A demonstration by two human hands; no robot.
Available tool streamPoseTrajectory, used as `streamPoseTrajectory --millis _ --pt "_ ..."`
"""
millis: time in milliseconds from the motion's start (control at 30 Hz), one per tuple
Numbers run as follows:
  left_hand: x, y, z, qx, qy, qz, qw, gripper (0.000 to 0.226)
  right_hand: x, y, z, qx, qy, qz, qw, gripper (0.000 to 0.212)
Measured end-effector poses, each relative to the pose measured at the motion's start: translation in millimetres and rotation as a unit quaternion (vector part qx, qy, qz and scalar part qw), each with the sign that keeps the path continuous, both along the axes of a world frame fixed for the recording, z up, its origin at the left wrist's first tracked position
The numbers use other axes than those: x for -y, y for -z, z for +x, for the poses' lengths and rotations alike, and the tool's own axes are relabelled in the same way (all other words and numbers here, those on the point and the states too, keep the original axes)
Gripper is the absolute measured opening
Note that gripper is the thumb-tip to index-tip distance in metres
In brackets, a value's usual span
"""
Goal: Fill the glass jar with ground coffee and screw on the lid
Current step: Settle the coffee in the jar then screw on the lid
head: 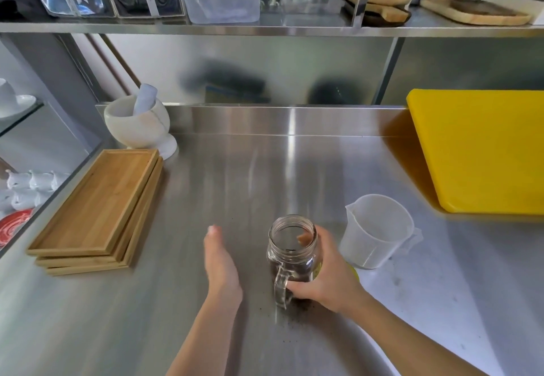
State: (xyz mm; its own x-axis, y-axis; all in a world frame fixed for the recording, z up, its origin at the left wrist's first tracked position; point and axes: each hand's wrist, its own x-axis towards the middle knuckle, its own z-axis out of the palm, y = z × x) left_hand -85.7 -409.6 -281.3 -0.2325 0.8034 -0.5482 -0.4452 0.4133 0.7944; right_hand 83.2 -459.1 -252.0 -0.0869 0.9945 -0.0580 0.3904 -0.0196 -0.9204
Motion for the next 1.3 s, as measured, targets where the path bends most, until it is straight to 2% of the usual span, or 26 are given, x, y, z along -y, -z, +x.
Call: streamPoseTrajectory --millis 67,133,167,267,300,367,400,467,533,567,667,767,867,967,1067,1200,1300 --pt "10.2 -4.3 23.4 0.078 0.113 -0.028 0.99 0.047 -3.7 0.5 -1.9 -0.01 -0.009 -0.009 1.0 0.087" --pt "18.1 -11.0 36.0 0.097 0.181 -0.027 0.978 0.044 -6.5 -1.5 -0.4 -0.022 -0.002 -0.012 1.0 0.084" --pt "17.4 -10.3 35.6 0.077 0.191 -0.014 0.978 0.046 -7.8 -3.0 1.2 -0.023 0.005 -0.01 1.0 0.081" --pt "2.2 -1.2 23.6 -0.04 0.129 0.048 0.99 0.049 -11.0 -4.9 5.4 -0.008 0.021 0.005 1.0 0.077" --pt "2.0 1.0 22.8 -0.049 0.134 0.052 0.988 0.048 -11.8 -4.6 5.7 -0.006 0.021 0.007 1.0 0.078" --pt "7.5 -0.4 33.6 0.06 0.223 0.029 0.973 0.047 -13.2 -5.3 5.9 -0.008 0.016 0.004 1.0 0.079" --pt "13.6 -8.8 40.3 0.092 0.23 0.007 0.969 0.046 -13.6 -5.9 6.2 -0.014 0.012 0.005 1.0 0.08" --pt "15.1 -8.3 41.8 0.115 0.189 0.005 0.975 0.046 -13.8 -5.5 8.0 -0.026 0.006 0.018 0.999 0.082" --pt "7.0 1.5 34.0 0.066 0.116 0.025 0.991 0.049 -13.5 -4.3 9.1 -0.031 0.007 0.03 0.999 0.082" --pt "6.3 0.2 33.1 0.047 0.117 0.033 0.991 0.05 -13.5 -2.6 9.2 -0.035 0.007 0.03 0.999 0.082" --pt "15.5 -6.9 41.1 0.081 0.198 0.017 0.977 0.044 -13.5 4.3 9.0 -0.051 -0.001 0.028 0.998 0.088" --pt "25.3 -22.3 43.1 0.027 0.207 0.03 0.977 0.046 -12.4 7.5 9.1 -0.069 0.0 0.029 0.997 0.087" --pt "27.9 -29.0 41.0 -0.064 0.156 0.074 0.983 0.045 -10.4 12.4 10.9 -0.118 0.009 0.023 0.993 0.085" --pt "35.3 -32.5 43.7 -0.078 0.126 0.121 0.981 0.035 -6.2 20.2 12.0 -0.18 0.047 0.014 0.982 0.091" --pt "38.6 -39.0 43.2 -0.086 0.104 0.149 0.98 0.032 2.0 22.5 10.4 -0.153 0.064 0.034 0.986 0.09" --pt "29.6 -34.5 34.1 -0.111 0.153 0.192 0.963 0.03 11.8 27.8 6.0 -0.11 0.048 0.074 0.99 0.094" --pt "17.7 -40.5 17.7 -0.159 0.108 0.222 0.956 0.035 8.2 33.5 9.2 -0.106 0.064 0.07 0.99 0.086"
